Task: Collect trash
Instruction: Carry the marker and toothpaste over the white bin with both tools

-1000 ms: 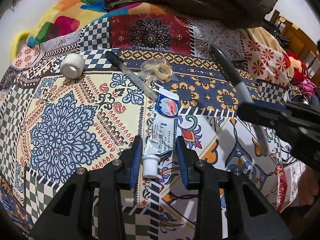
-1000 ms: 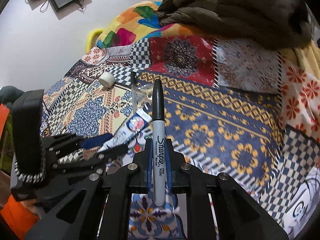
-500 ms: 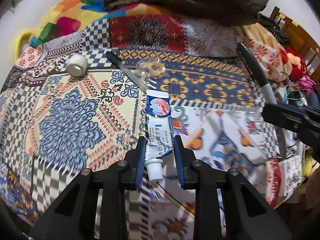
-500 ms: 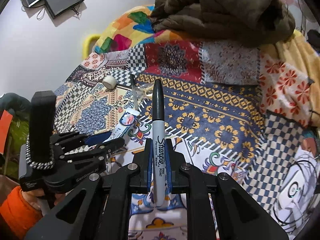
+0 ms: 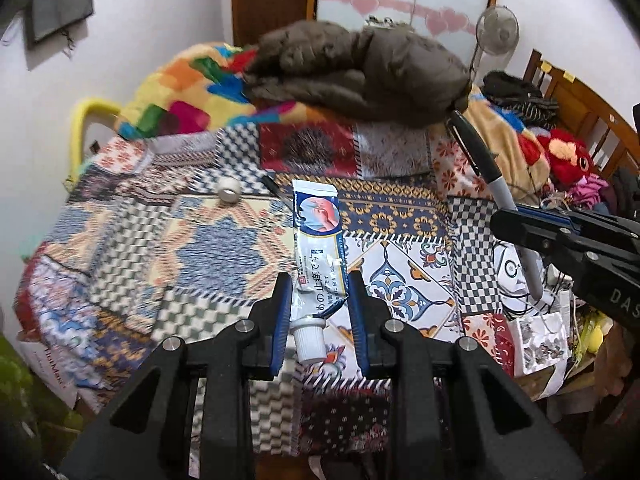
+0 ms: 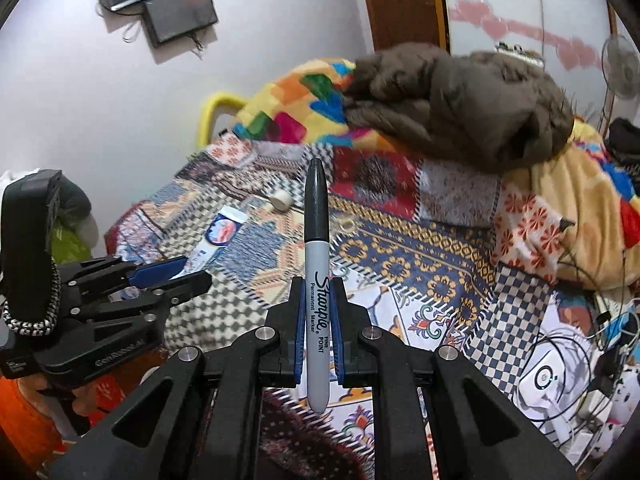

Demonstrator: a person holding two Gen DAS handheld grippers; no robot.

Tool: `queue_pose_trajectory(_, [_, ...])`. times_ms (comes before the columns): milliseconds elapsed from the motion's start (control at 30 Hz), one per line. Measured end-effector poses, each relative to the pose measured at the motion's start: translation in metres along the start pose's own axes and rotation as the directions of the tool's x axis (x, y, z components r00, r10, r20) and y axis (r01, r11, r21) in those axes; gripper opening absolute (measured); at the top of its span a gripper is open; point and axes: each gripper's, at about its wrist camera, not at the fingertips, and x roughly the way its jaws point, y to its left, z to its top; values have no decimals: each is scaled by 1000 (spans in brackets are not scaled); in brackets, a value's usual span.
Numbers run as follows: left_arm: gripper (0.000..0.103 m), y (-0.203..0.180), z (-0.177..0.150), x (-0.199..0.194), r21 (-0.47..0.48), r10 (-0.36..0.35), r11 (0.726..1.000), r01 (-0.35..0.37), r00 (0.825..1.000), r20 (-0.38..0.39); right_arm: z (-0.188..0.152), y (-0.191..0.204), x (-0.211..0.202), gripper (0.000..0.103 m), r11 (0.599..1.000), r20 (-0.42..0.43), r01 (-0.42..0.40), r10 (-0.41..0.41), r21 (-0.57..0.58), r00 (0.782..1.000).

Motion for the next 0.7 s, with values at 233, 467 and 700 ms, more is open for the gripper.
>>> queue_pose_trajectory(233, [27, 22, -21, -84, -63, 22, 998, -17, 996, 82, 0, 46, -45, 10, 999, 58, -13, 16, -53, 998])
queue_pose_trajectory(467, [27, 43, -57, -149, -115, 61, 992, -45, 988, 141, -12, 96, -76, 10, 992, 81, -53, 62, -111, 995])
queue_pose_trajectory(700, [27, 69, -105, -209, -180, 120, 980, -87, 975, 185, -31, 152, -91, 10, 978, 79, -103, 119, -184, 990])
